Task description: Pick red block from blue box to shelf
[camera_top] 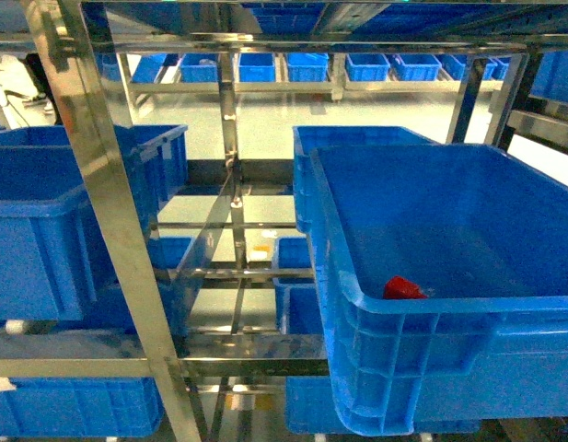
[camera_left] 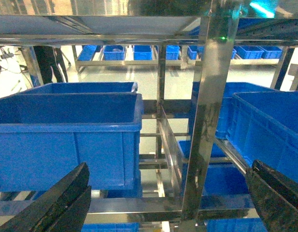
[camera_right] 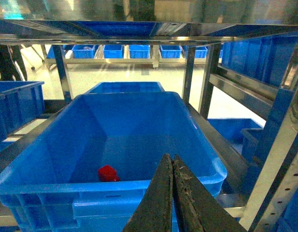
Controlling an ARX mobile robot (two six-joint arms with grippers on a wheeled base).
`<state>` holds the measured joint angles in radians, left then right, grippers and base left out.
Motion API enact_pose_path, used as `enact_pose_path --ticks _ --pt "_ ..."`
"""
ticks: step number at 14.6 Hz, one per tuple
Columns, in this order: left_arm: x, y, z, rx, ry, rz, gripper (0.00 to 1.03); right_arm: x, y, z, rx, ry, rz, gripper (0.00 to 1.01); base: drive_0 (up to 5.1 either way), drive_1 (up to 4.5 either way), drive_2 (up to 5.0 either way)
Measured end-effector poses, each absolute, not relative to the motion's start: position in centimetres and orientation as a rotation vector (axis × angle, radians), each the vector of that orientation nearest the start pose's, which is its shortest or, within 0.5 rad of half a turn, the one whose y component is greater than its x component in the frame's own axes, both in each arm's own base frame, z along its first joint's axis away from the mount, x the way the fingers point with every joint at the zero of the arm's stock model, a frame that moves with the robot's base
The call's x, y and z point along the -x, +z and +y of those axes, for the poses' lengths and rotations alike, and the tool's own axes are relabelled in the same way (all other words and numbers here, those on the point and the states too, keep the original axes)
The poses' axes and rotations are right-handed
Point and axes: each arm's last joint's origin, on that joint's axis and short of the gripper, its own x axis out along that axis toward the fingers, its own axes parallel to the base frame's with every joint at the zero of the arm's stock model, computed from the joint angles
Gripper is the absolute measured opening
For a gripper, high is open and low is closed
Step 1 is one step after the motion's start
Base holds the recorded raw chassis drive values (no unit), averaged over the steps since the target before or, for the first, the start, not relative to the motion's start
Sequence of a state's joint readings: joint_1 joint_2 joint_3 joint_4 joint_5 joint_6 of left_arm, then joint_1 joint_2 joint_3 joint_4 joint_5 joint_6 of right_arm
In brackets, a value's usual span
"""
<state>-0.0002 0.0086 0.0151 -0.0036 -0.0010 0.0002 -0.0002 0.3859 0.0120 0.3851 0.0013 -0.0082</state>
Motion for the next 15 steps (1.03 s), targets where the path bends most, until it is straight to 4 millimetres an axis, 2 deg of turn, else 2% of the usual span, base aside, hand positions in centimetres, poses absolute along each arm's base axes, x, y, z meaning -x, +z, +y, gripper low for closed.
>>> enact_pose_path --ticks 9,11,15 --pt "-9.7 16.8 0.0 0.0 0.0 -0.003 0.98 -10.8 17.0 0.0 0.008 -0.002 -0.014 0.02 0.0 0.0 0.0" --pt "-9.7 16.8 0.0 0.0 0.002 -0.003 0.98 -9.8 16.6 0.0 0.008 0.0 0.015 0.02 0.0 0.0 0.0" --pt "-9.7 16.8 0.0 0.0 0.001 -0.003 0.98 -9.7 16.7 0.0 0.008 0.0 -0.004 0.02 0.0 0.0 0.0"
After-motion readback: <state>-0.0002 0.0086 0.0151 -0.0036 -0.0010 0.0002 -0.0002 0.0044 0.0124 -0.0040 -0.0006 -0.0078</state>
